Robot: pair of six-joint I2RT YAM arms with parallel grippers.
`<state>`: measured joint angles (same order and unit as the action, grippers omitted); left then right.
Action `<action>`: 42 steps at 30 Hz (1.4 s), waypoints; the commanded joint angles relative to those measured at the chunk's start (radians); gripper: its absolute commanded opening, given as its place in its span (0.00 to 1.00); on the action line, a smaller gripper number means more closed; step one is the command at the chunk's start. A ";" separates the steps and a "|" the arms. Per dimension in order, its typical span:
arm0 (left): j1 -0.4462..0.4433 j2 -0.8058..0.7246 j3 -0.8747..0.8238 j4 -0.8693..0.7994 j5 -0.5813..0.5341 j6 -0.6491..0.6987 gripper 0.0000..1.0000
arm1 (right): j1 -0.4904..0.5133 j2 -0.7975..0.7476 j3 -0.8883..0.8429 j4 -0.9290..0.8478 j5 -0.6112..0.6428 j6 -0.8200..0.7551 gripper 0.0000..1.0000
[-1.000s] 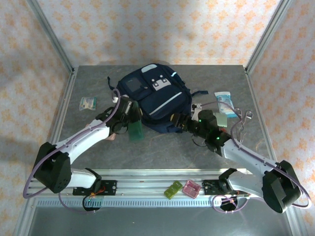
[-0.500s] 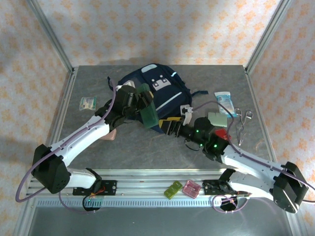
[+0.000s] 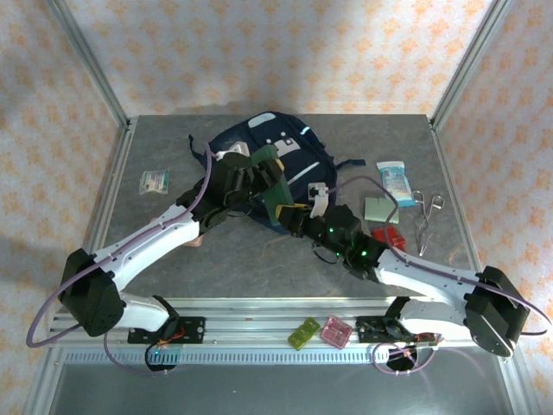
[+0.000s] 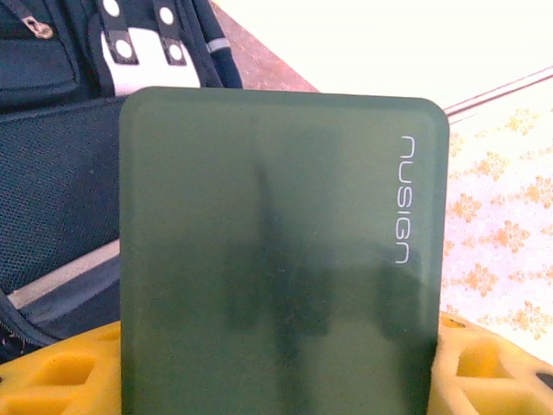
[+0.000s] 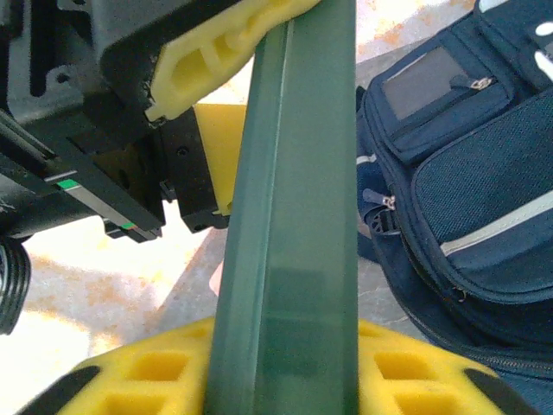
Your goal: Pack the student bag
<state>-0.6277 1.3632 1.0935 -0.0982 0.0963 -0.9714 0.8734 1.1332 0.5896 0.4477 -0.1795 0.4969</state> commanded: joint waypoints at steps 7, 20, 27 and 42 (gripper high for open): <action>-0.001 -0.052 0.017 0.075 0.005 0.045 0.75 | -0.030 -0.091 -0.025 -0.024 0.068 0.030 0.17; 0.002 0.059 0.116 -0.216 -0.096 0.426 0.67 | -0.301 -0.272 -0.071 -0.268 0.011 0.114 0.14; -0.027 0.276 0.230 -0.315 -0.127 0.658 0.62 | -0.404 -0.326 -0.109 -0.313 -0.013 0.140 0.15; -0.134 0.657 0.511 -0.425 -0.356 0.873 0.69 | -0.478 -0.385 -0.129 -0.349 -0.055 0.144 0.14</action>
<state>-0.7582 1.9888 1.5612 -0.4728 -0.1455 -0.1574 0.4019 0.7727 0.4633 0.0711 -0.2234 0.6361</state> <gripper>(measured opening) 0.698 0.280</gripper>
